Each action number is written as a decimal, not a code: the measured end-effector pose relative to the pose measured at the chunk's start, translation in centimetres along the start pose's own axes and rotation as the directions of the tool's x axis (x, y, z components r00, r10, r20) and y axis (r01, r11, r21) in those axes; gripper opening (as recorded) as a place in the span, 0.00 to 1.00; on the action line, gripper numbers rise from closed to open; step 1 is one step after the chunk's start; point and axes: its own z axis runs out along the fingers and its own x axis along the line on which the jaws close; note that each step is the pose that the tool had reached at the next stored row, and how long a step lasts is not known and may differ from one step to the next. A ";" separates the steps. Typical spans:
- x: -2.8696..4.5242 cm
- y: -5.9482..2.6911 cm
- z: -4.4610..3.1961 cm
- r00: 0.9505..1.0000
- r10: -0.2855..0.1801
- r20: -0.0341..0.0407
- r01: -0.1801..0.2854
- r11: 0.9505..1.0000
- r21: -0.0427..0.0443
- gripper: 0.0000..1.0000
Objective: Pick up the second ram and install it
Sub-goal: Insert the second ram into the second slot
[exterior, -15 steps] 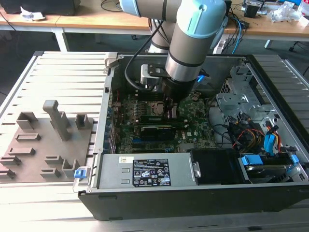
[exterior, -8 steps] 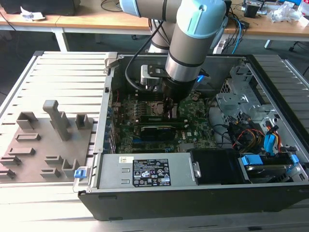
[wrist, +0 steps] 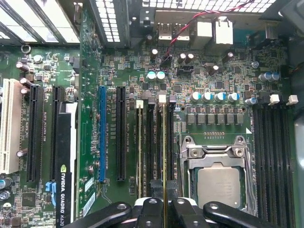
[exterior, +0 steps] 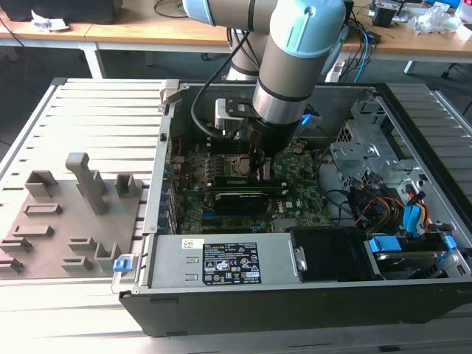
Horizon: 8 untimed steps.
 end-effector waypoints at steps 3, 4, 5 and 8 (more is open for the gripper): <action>0.01 -0.02 0.29 1.000 0.000 0.001 0.000 1.000 0.000 0.14; -0.01 -0.03 0.32 1.000 0.000 0.001 0.000 1.000 0.000 0.14; -0.01 -0.04 0.38 1.000 0.000 0.001 0.000 1.000 0.000 0.14; 0.00 -0.05 0.47 1.000 0.000 0.001 0.000 1.000 0.000 0.14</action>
